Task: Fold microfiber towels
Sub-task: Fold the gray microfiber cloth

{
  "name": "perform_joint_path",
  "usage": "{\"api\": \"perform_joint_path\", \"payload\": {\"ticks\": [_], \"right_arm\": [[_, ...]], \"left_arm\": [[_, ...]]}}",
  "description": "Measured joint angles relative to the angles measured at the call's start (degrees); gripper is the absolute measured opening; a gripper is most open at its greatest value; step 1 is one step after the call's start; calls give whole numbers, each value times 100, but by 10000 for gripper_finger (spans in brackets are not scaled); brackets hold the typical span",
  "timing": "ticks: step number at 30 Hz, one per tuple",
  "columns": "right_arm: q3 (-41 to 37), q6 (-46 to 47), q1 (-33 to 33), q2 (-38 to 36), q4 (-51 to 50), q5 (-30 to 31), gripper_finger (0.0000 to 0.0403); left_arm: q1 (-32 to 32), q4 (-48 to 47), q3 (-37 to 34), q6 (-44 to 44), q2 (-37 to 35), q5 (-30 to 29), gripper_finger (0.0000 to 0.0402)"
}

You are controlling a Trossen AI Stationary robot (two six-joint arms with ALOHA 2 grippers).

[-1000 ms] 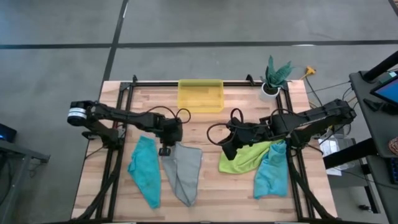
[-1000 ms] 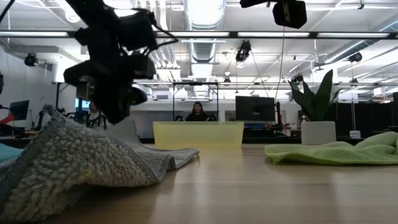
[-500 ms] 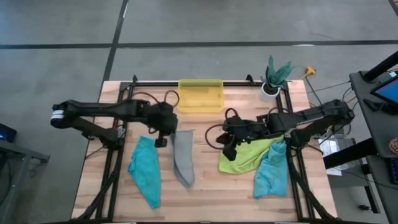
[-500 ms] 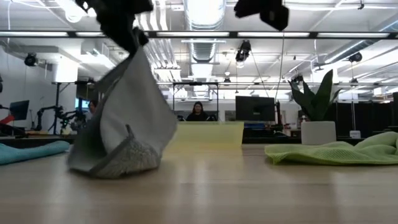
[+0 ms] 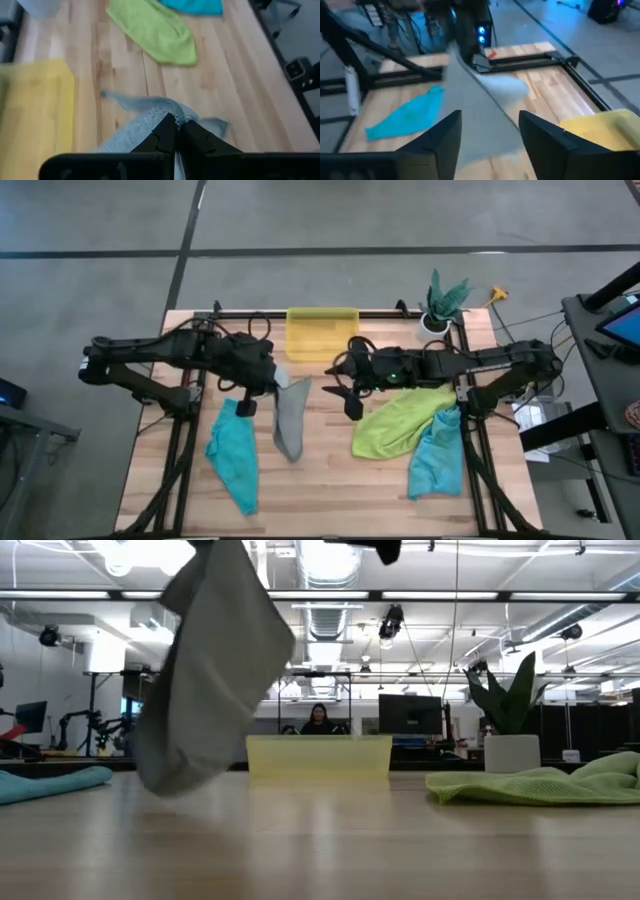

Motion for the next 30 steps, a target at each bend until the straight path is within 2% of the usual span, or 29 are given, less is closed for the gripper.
{"api": "perform_joint_path", "payload": {"ticks": [7,12,15,20,30], "right_arm": [[385,-89,-252,459,272,-650,216],[1049,-797,-279,733,319,-909,217],[1409,-1099,-307,954,283,-1347,217],[1847,-1061,-364,1311,-288,-1971,216],[2149,-1087,-401,1702,-769,-2066,215]], "left_arm": [[-190,-138,667,0,213,-33,0],[-354,-337,988,8,364,18,0],[-471,-463,1151,43,407,23,0],[-546,-825,1541,41,454,-94,0],[-623,-1204,2232,7,542,-387,0]]}}
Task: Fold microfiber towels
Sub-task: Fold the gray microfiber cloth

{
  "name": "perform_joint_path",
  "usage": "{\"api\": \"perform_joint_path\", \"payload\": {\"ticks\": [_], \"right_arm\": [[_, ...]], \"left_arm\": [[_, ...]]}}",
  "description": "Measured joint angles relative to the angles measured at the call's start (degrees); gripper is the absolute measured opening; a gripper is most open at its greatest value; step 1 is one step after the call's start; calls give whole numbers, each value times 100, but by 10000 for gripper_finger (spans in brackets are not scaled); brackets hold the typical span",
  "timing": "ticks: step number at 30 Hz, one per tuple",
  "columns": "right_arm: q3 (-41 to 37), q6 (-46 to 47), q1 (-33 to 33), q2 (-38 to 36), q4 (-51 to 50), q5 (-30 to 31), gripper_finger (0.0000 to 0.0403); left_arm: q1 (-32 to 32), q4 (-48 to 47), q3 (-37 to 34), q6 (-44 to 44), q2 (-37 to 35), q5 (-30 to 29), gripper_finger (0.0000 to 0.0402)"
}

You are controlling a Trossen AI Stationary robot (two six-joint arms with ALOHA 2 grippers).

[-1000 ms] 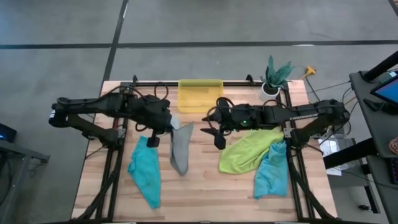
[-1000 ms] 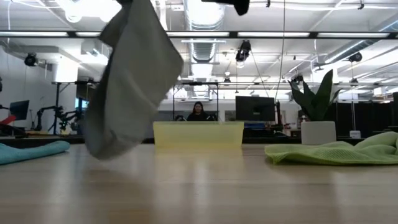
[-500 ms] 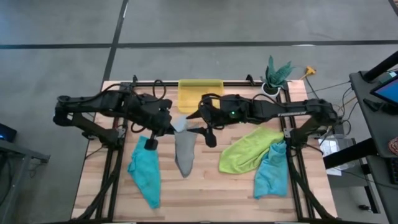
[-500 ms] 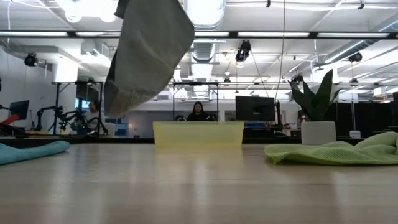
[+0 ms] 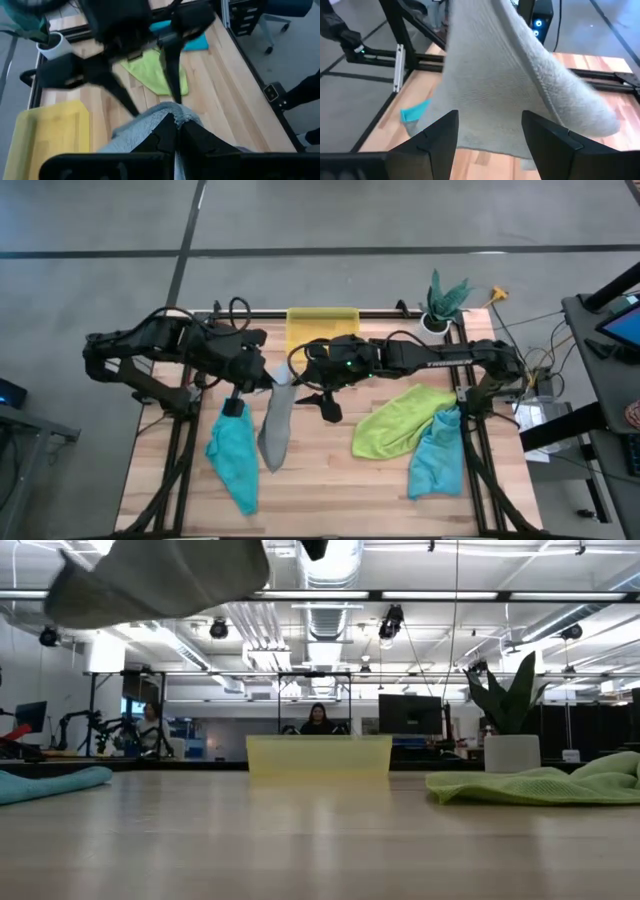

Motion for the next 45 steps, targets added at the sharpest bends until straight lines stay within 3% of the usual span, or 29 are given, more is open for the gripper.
{"api": "perform_joint_path", "payload": {"ticks": [13,31,37,45], "right_arm": [[97,-27,-386,-356,-415,67,215],[83,180,-482,-96,17,-989,215],[83,348,-482,-93,-93,-1012,213],[83,373,-469,-103,-150,-1175,145]], "left_arm": [[-437,-483,568,15,254,56,0],[-572,-859,1667,181,772,-107,0],[-572,-1384,1788,319,783,-582,0],[-565,-1433,1827,331,602,-1108,0]]}}
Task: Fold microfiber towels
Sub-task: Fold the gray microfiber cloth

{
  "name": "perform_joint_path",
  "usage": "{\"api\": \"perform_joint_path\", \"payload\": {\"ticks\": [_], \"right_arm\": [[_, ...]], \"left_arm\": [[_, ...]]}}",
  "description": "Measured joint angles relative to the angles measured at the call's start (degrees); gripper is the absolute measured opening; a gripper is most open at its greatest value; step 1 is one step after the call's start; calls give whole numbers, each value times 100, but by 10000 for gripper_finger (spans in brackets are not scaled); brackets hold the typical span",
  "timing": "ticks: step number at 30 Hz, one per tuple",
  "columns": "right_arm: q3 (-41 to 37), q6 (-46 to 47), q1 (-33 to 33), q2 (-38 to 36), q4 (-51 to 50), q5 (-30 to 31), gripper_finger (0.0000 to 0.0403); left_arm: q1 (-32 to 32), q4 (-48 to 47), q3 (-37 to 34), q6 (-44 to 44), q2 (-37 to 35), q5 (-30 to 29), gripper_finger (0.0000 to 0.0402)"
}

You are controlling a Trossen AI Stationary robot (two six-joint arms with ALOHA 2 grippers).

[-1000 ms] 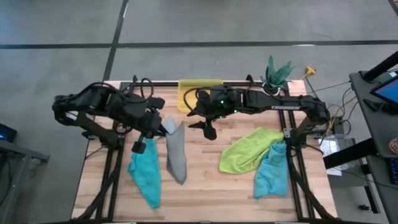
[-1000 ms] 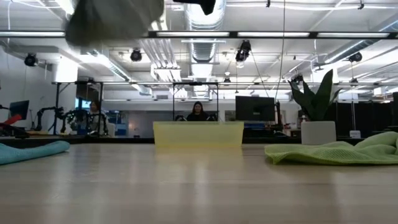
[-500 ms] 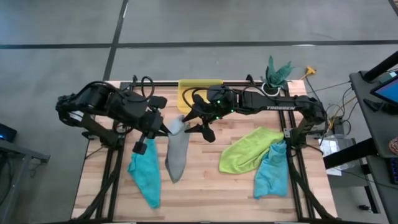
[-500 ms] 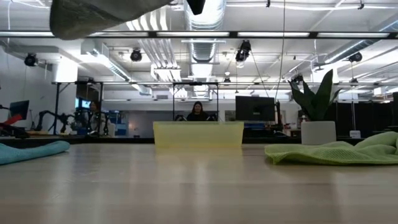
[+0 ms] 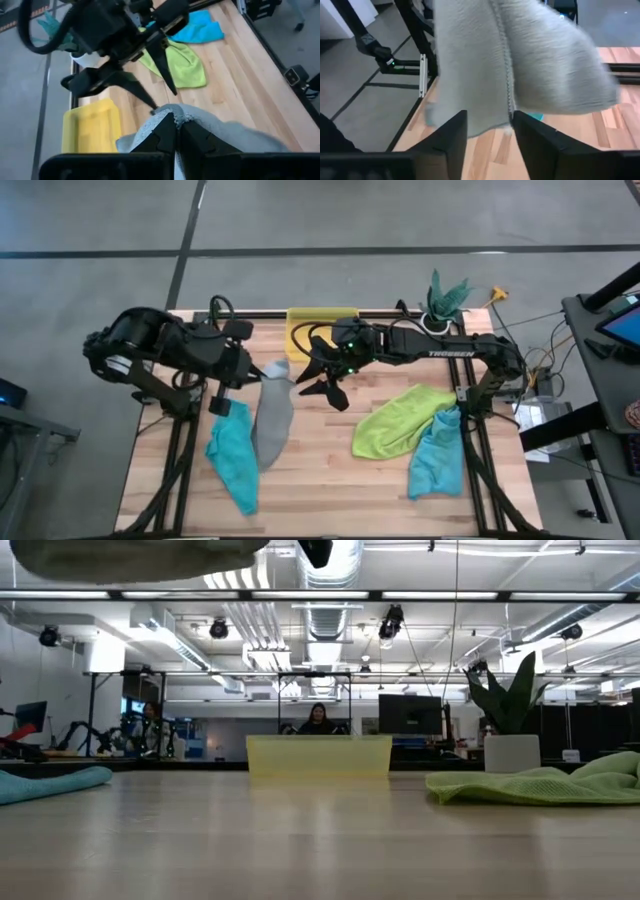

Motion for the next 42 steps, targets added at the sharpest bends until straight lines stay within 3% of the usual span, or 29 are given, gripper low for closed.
{"api": "perform_joint_path", "payload": {"ticks": [6,14,21,28,42], "right_arm": [[0,-27,-111,1,36,29,115],[-2,-55,-201,29,45,467,140],[-7,-122,-201,29,41,482,154],[-96,-33,-197,38,55,164,133],[-70,20,-201,0,174,147,96]], "left_arm": [[-2,3,44,-1,2,-20,0],[-2,205,44,-3,15,-18,0],[-2,258,163,17,14,-87,0],[-2,260,255,116,15,-198,0],[-2,245,252,119,17,-209,0]]}}
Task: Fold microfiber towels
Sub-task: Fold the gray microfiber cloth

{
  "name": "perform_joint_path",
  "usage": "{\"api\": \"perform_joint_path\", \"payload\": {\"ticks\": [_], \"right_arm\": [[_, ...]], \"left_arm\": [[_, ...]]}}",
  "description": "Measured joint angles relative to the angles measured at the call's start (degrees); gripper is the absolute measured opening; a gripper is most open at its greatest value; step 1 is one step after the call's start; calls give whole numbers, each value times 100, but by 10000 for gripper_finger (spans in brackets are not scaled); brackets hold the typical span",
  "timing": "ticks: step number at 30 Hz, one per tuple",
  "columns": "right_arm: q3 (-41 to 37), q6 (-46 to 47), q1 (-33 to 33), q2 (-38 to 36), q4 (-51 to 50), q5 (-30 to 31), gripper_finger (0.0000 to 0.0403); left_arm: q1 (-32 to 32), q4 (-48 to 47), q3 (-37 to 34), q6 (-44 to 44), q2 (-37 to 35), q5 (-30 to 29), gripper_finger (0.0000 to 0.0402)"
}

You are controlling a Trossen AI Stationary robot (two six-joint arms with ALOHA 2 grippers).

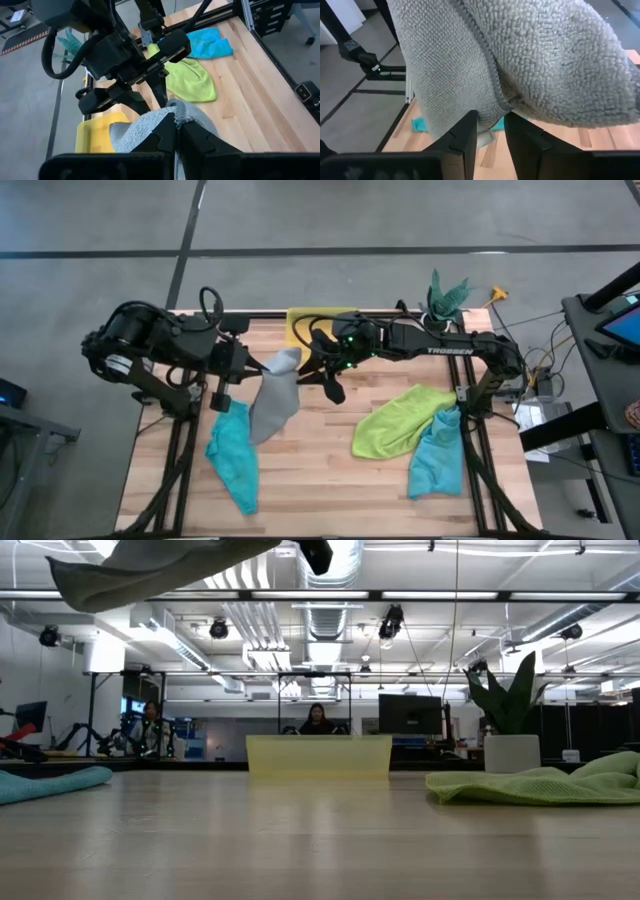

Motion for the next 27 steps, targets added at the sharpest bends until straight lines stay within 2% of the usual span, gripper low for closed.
{"api": "perform_joint_path", "payload": {"ticks": [7,15,27], "right_arm": [[0,14,-103,15,-308,94,141],[249,375,-41,-26,587,-105,203],[1049,129,245,-26,663,25,210]], "left_arm": [[0,-13,11,-4,0,0,0],[0,-48,-3,-9,110,74,0],[0,-242,-7,-3,214,85,0]]}}
